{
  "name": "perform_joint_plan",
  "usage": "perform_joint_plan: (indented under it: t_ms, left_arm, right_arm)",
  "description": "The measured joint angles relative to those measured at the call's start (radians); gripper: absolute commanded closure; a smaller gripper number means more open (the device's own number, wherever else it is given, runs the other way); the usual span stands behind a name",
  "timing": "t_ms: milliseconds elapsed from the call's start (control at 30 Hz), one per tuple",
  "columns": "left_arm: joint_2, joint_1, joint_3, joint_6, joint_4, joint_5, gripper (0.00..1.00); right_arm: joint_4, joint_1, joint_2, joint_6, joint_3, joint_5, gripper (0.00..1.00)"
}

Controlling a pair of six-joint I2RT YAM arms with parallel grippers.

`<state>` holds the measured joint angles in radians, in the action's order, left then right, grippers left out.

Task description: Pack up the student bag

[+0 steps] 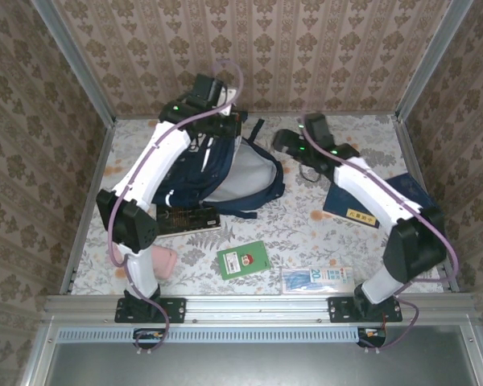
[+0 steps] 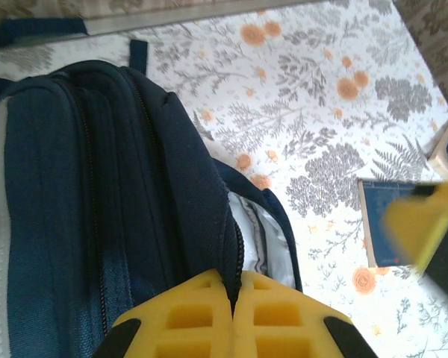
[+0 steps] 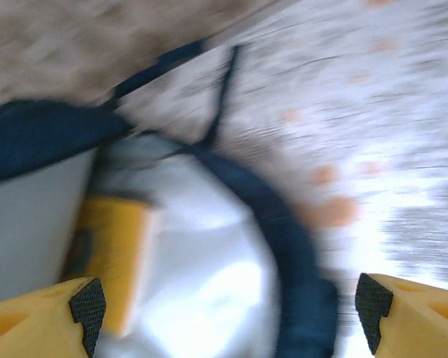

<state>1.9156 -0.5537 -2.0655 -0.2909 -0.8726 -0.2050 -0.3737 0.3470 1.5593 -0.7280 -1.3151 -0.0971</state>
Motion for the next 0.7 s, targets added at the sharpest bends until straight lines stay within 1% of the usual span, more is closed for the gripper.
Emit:
perform_joint_plan:
  t_ms: [100,167,267,300,333,367,433,600,700]
  left_arm:
    - [0.029,-0.035,0.053,0.0,0.026,0.004,0.94]
    - [0.044,-0.048,0.089,0.0,0.045,0.003,0.88]
    - [0.05,-0.053,0.156,-0.003,0.076,0.0,0.57]
    - [0.049,-0.053,0.179,-0.009,0.09,0.001,0.5]
    - [0.048,-0.053,0.2,-0.015,0.105,0.001,0.46]
    - [0.044,-0.052,0.229,-0.019,0.127,0.003,0.43]
    - [0.031,-0.048,0.291,-0.029,0.159,0.005,0.39]
    - [-0.026,-0.045,0.393,-0.045,0.192,0.008,0.33]
    - [-0.087,-0.045,0.429,-0.054,0.217,0.007,0.32]
  right_arm:
    - [-0.048,-0.131,-0.044,0.0,0.104,-0.111,0.1]
    - [-0.093,-0.188,-0.045,0.0,0.135,-0.18,0.09]
    - [-0.161,-0.24,-0.034,0.004,0.139,-0.299,0.08]
    - [-0.18,-0.254,-0.023,0.011,0.13,-0.338,0.08]
    - [-0.205,-0.272,-0.003,0.016,0.11,-0.37,0.08]
    - [-0.224,-0.288,0.024,0.021,0.084,-0.395,0.05]
    - [-0.24,-0.335,0.091,0.04,0.027,-0.415,0.05]
    - [-0.292,-0.498,0.303,0.098,-0.149,-0.387,0.02]
    - [-0.318,-0.566,0.416,0.122,-0.247,-0.344,0.01]
